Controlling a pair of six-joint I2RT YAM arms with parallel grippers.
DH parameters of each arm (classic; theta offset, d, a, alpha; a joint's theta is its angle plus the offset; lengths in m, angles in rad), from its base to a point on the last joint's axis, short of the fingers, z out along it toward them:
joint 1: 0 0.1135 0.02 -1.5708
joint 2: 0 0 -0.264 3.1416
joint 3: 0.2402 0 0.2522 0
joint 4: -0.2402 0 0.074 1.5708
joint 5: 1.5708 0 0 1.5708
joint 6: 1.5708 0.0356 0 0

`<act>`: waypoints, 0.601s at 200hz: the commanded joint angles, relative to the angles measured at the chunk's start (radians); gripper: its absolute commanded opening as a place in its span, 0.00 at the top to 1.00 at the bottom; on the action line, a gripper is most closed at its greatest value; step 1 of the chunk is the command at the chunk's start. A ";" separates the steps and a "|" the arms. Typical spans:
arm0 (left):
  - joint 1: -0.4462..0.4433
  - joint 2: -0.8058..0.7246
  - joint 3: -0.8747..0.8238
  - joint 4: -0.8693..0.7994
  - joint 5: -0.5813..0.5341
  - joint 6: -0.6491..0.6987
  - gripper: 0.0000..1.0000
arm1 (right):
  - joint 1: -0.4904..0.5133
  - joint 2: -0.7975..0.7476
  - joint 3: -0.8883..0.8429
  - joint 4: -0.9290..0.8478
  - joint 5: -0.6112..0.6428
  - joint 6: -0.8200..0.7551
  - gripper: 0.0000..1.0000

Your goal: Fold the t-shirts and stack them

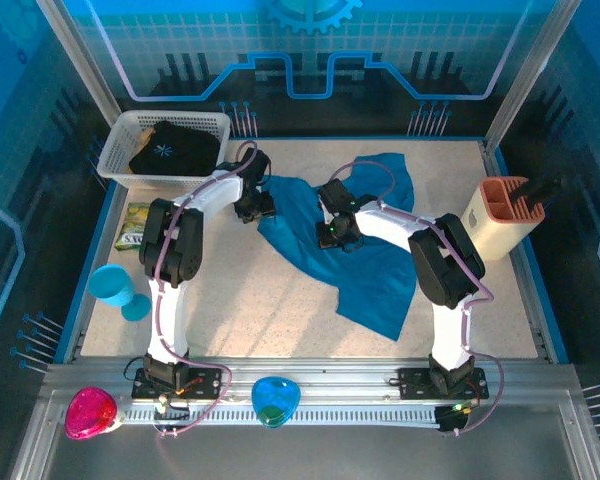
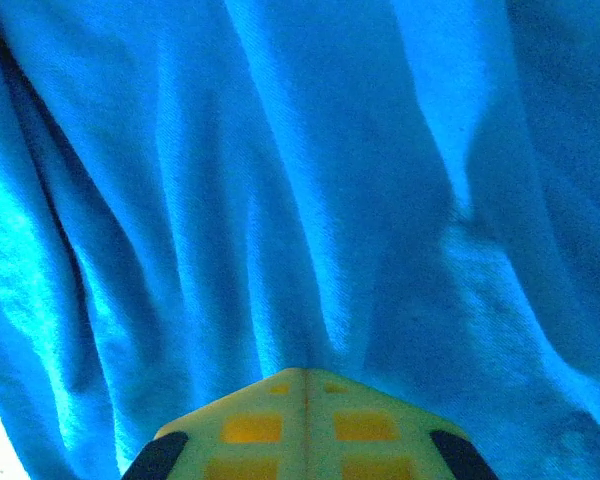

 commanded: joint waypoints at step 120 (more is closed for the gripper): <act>0.006 -0.246 -0.129 -0.074 0.007 0.010 1.00 | -0.012 -0.141 -0.077 -0.005 0.012 -0.005 1.00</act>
